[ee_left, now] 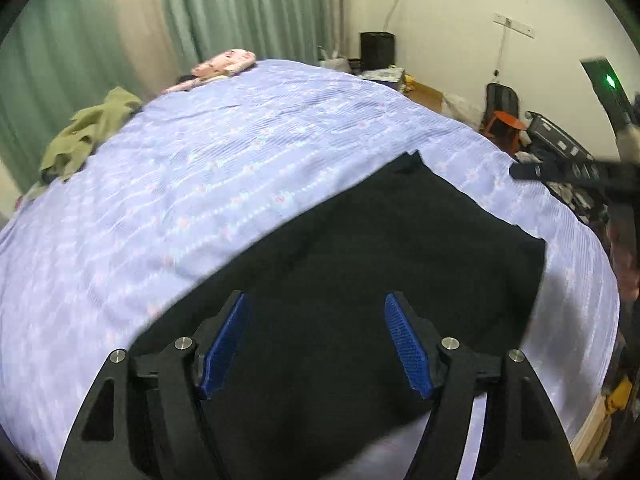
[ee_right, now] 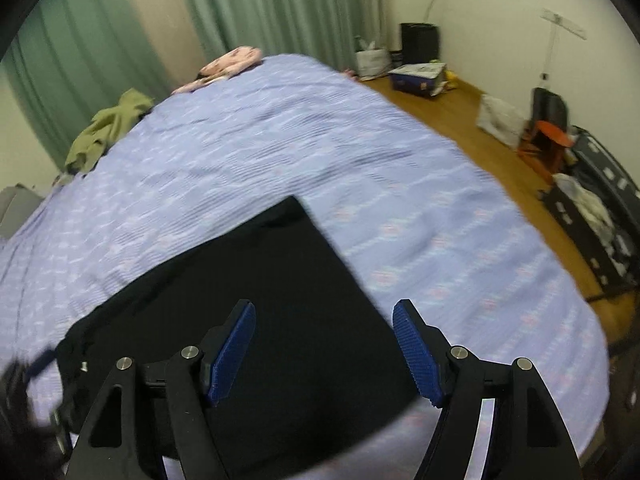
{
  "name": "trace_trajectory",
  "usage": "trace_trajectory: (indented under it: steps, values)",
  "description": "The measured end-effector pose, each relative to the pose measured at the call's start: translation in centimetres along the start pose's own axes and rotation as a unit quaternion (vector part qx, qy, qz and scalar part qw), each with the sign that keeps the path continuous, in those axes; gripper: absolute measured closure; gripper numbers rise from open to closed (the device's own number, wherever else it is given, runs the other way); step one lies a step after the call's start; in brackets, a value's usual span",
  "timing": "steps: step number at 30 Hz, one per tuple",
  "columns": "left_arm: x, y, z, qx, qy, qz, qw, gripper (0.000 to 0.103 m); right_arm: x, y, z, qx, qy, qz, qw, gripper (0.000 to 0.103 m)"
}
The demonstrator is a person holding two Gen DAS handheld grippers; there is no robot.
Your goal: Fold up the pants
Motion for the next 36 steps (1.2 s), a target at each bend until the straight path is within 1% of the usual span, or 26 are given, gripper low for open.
trace_trajectory:
  steps: [1,2,4,6,8,9,11,14,17,19,20,23,24,25,26,27,29,32,36]
  values:
    - [0.8,-0.8,0.6,-0.001,0.026,0.017,0.9995,0.04,0.7,-0.3,1.2,-0.002,-0.01,0.0,1.0,0.031]
    - [1.6,-1.2,0.8,-0.001,0.046,0.03,0.9985,0.041,1.4,-0.4,2.3,-0.003,-0.019,0.003,1.0,0.031]
    - [3.3,-2.4,1.4,0.005,0.069,0.046,0.9965,0.045,2.9,-0.6,4.6,-0.006,-0.038,0.013,0.999,0.031]
    - [5.7,-3.6,1.9,0.012,0.082,0.062,0.9947,0.046,4.5,-0.7,6.5,-0.003,-0.053,0.021,0.998,0.031]
    - [7.5,-4.0,1.9,0.021,0.093,0.077,0.9924,0.046,5.8,-0.6,8.0,-0.005,-0.062,0.03,0.998,0.031]
    - [7.9,-4.1,1.6,0.025,0.096,0.081,0.9918,0.049,6.3,-0.5,8.5,-0.007,-0.067,0.032,0.997,0.031]
    - [9.7,-4.5,1.4,0.039,0.104,0.093,0.9895,0.049,7.3,-0.3,9.5,-0.012,-0.07,0.041,0.997,0.031]
    - [11.8,-4.8,1.1,0.054,0.107,0.106,0.9871,0.053,8.4,-0.1,10.4,-0.014,-0.073,0.047,0.996,0.031]
    - [13.4,-4.5,0.4,0.063,0.116,0.121,0.9838,0.06,8.9,0.4,10.5,-0.008,-0.074,0.05,0.996,0.031]
    - [14.2,-4.2,0.1,0.072,0.116,0.128,0.9823,0.068,9.0,0.6,10.3,0.001,-0.074,0.051,0.996,0.031]
    - [14.4,-4.0,0.0,0.076,0.115,0.13,0.9819,0.069,9.1,0.8,10.3,0.005,-0.075,0.053,0.996,0.031]
    - [15.3,-3.4,-0.2,0.09,0.108,0.135,0.9808,0.078,9.4,1.2,10.2,0.014,-0.077,0.057,0.995,0.031]
    - [15.7,-3.2,-0.1,0.094,0.101,0.137,0.9809,0.084,9.5,1.4,10.2,0.015,-0.076,0.058,0.995,0.031]
    - [16.0,-3.1,-0.1,0.095,0.1,0.138,0.9807,0.088,9.5,1.5,10.1,0.015,-0.075,0.057,0.995,0.031]
    - [16.1,-3.0,-0.1,0.095,0.101,0.14,0.9804,0.089,9.5,1.5,10.1,0.016,-0.074,0.057,0.996,0.031]
    - [16.1,-3.0,-0.1,0.095,0.1,0.138,0.9807,0.097,9.5,1.6,10.2,0.016,-0.072,0.057,0.996,0.031]
    - [15.8,-3.4,0.0,0.096,0.097,0.127,0.9826,0.098,9.5,1.6,10.2,0.016,-0.073,0.056,0.996,0.031]
    - [15.4,-4.6,0.6,0.087,0.083,0.1,0.9876,0.098,9.3,1.3,10.3,0.014,-0.071,0.047,0.996,0.031]
    - [16.0,-5.1,1.3,0.079,0.076,0.103,0.9886,0.098,9.3,0.7,10.5,0.015,-0.07,0.04,0.997,0.031]
Point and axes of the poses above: each gripper's, at about its wrist camera, not at the fingertips, and x roughly the way its jaws point, z to its left, y to its underside, the point moved 8 cm from there along x, roughly the way its jaws point, and after that the axes turned 12 degrees about -x, right-handed, at the moved point
